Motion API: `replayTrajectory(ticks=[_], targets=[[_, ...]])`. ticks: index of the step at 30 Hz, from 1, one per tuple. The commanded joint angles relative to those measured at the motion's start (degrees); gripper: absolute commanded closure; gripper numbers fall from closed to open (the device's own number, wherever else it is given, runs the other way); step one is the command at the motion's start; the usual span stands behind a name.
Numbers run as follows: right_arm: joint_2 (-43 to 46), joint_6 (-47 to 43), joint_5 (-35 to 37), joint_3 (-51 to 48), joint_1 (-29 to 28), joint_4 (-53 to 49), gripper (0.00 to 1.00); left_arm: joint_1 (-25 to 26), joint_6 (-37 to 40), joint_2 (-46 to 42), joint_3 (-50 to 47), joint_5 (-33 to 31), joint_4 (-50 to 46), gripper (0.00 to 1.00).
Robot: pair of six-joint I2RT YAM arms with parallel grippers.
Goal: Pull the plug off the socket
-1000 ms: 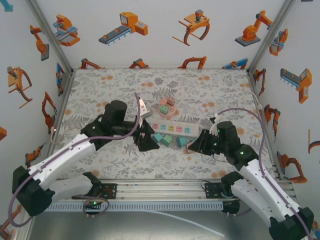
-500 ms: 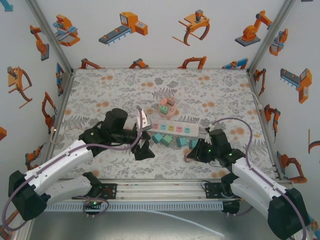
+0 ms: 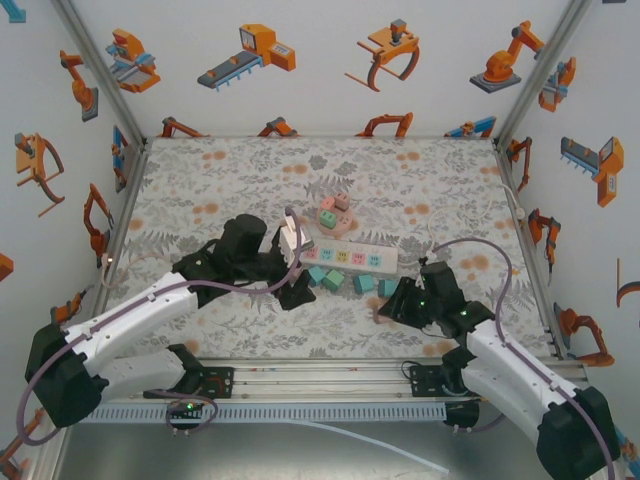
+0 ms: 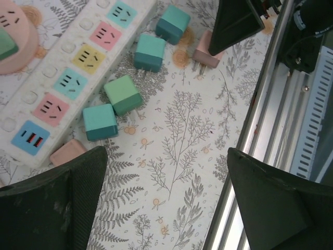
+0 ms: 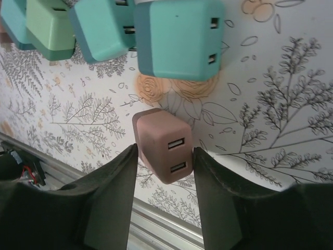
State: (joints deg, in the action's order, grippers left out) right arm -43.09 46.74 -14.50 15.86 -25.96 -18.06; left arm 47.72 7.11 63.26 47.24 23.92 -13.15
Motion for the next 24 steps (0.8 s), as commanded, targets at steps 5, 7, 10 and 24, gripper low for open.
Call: replayTrajectory(ticks=[5, 7, 10, 24], targets=[[4.7, -2.1, 6.1, 5.1, -0.1, -7.1, 0.5, 0.5, -3.0, -1.1, -0.5, -3.4, 4.2, 0.11], [6.0, -4.2, 7.9, 7.5, -0.1, -7.3, 0.5, 0.5, -4.1, -1.4, -0.6, -5.0, 4.8, 0.09], [7.3, -10.1, 13.4, 11.4, -0.1, -4.7, 0.5, 0.5, -5.2, -0.8, 0.4, -8.9, 4.2, 0.08], [-21.7, -56.6, 14.5, 35.6, 0.0, 21.6, 0.44, -2.0, -35.5, 12.5, 13.0, -38.4, 3.5, 0.24]])
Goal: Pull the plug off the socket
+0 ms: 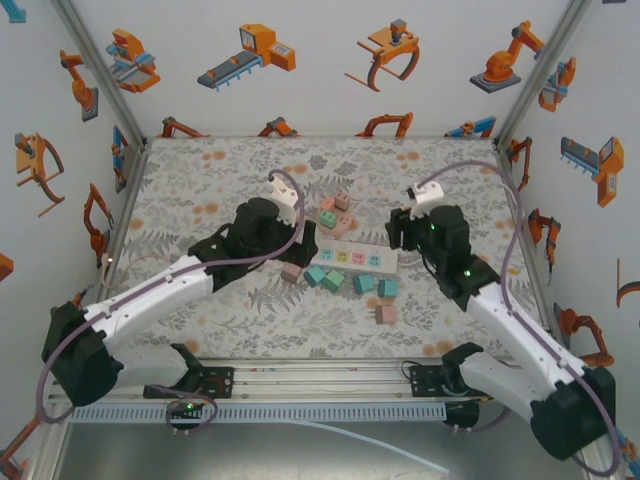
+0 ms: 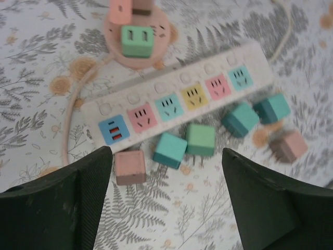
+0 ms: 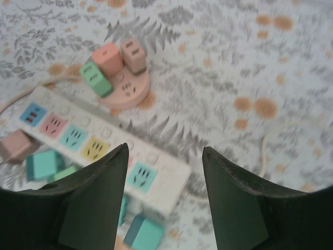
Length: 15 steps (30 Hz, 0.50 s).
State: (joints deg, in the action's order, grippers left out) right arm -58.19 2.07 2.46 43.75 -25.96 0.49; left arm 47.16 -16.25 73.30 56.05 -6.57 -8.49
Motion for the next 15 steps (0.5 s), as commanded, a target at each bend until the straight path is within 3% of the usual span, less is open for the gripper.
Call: replayTrajectory(ticks=[1, 7, 15], targets=[[-9.7, -12.6, -3.5, 11.5, 0.0, 0.7, 0.44, -2.1, -14.9, 3.8, 5.3, -8.2, -1.5, 0.25], [-30.9, -11.7, -12.6, 36.3, 0.5, -20.0, 0.43, -7.7, -27.4, 11.6, 9.9, -2.1, 1.4, 0.27], [-52.5, -13.2, -19.8, 58.9, 0.6, -35.6, 0.44, -11.6, -25.5, 26.3, 27.0, 1.3, -6.4, 0.27]])
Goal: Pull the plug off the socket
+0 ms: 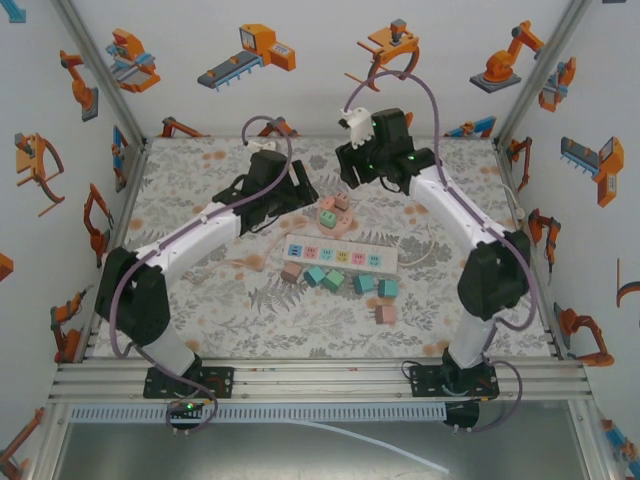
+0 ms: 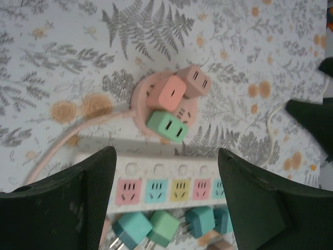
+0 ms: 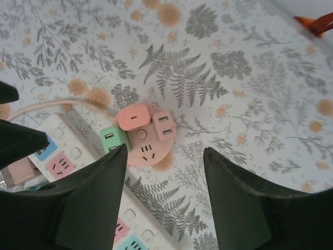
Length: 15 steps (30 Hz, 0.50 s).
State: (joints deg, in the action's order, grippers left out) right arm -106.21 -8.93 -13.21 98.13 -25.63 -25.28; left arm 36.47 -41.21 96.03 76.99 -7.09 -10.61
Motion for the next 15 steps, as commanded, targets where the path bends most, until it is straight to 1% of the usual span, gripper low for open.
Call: replayTrajectory(ticks=[1, 4, 8, 10, 13, 15], targets=[[-6.3, -3.1, -4.1, 6.3, 0.3, -10.6, 0.44, -1.1, 0.3, 5.5, 8.0, 1.7, -5.5, 0.28], [-10.8, -6.9, -3.2, 9.8, 0.3, -12.2, 0.44, -1.9, 3.4, 9.9, 11.8, 1.9, -6.9, 0.28], [-14.6, -10.1, -2.2, 11.9, 0.3, -12.7, 0.43, -2.7, 4.7, 13.3, 12.0, 3.1, -4.3, 0.28], [-16.1, -10.9, -3.1, 12.5, 0.3, -12.7, 0.43, -3.3, 4.9, 14.8, 12.2, 5.7, -3.3, 0.29], [-18.3, -11.0, -5.1, 13.4, 0.3, -12.7, 0.43, -4.1, 5.3, 17.1, 12.2, 12.2, -0.7, 0.3], [-19.8, -10.9, -6.0, 14.1, 0.3, -12.8, 0.44, -4.4, 5.2, 18.5, 12.0, 15.1, 1.2, 0.31]])
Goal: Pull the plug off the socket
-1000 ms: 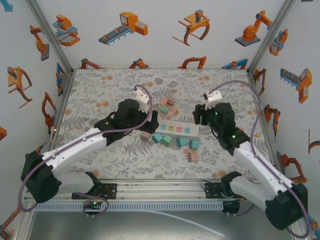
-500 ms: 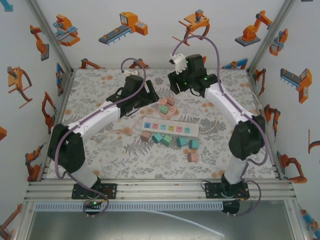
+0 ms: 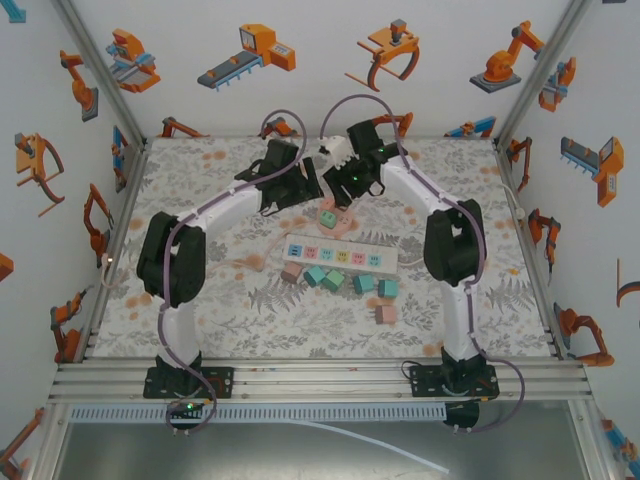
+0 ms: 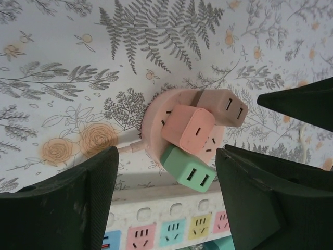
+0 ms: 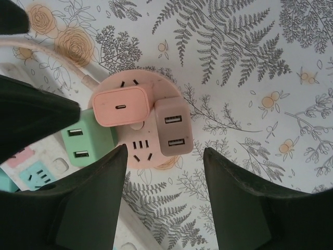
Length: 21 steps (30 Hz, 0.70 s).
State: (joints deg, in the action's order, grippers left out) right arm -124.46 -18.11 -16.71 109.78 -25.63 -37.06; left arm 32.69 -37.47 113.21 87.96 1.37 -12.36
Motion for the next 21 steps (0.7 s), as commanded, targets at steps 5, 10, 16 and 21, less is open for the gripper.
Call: replayTrajectory(ticks=[5, 10, 16, 21], targets=[[-4.1, -1.8, -2.8, 3.6, 0.3, -0.9, 0.47, -0.8, 1.5, 4.1, 1.7, 8.5, 3.6, 0.32], [-5.3, -2.1, -2.5, 3.9, 0.3, -0.4, 0.52, -0.9, 1.6, 6.0, 2.1, 9.3, 3.4, 0.36], [-5.1, -2.1, -2.8, 3.0, 0.3, 1.4, 0.61, -0.9, 1.1, 9.2, 4.6, 8.0, -0.1, 0.44], [-3.5, -2.0, -4.5, 1.1, 0.2, 3.0, 0.68, -0.9, 0.5, 10.3, 4.8, 7.8, 0.0, 0.49]])
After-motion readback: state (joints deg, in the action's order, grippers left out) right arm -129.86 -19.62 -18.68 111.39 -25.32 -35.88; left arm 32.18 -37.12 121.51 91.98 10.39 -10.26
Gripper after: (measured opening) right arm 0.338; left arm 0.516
